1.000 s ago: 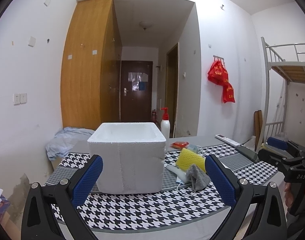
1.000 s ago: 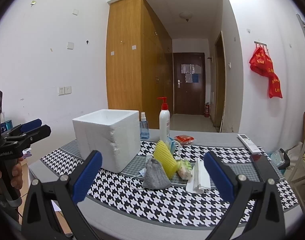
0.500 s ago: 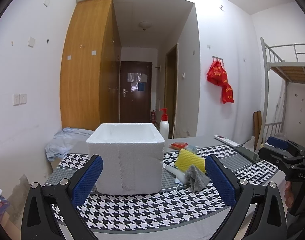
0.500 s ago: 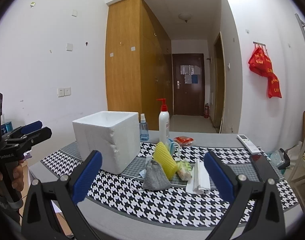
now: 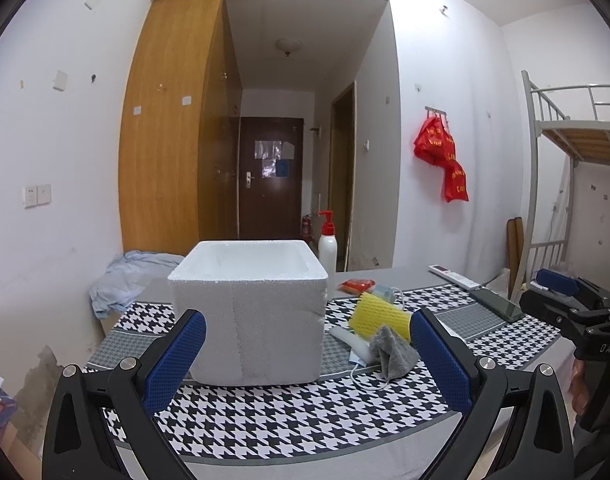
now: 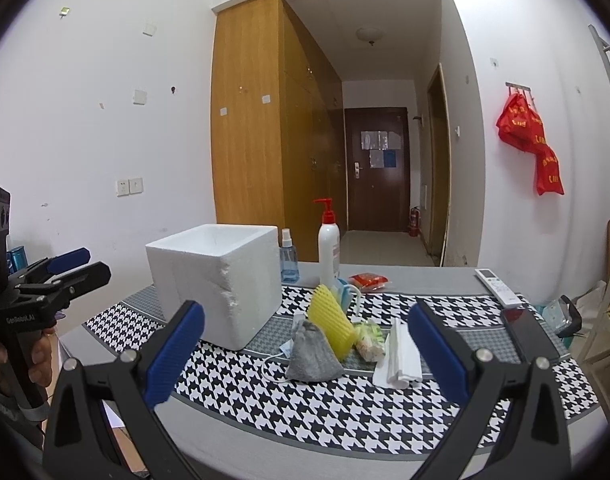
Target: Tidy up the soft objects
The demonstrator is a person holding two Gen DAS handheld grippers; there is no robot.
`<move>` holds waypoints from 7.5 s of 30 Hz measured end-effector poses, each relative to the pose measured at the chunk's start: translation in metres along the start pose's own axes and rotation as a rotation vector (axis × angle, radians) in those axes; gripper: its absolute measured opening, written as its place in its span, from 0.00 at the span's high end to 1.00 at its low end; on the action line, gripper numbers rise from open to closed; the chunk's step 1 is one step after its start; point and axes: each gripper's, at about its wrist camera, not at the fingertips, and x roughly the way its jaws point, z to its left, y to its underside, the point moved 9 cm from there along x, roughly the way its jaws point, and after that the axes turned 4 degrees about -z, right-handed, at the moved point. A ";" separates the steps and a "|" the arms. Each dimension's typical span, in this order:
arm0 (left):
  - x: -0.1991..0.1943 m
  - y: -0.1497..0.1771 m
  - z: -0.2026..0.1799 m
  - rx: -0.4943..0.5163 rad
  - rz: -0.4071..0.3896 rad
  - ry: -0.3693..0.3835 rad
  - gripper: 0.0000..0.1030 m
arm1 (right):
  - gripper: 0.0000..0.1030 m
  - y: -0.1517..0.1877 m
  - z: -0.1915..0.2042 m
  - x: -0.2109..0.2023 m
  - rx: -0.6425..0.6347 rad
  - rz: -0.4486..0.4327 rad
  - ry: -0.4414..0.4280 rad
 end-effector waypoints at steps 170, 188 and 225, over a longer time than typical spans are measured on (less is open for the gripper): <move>0.164 0.124 -0.137 0.063 0.569 0.349 0.53 | 0.88 0.117 -0.133 0.094 0.158 0.528 0.140; 0.173 0.138 -0.135 0.092 0.625 0.309 0.71 | 0.52 0.131 -0.125 0.111 0.114 0.574 0.131; 0.146 0.094 -0.119 0.084 0.447 0.360 0.92 | 0.88 0.128 -0.134 0.106 0.095 0.546 0.235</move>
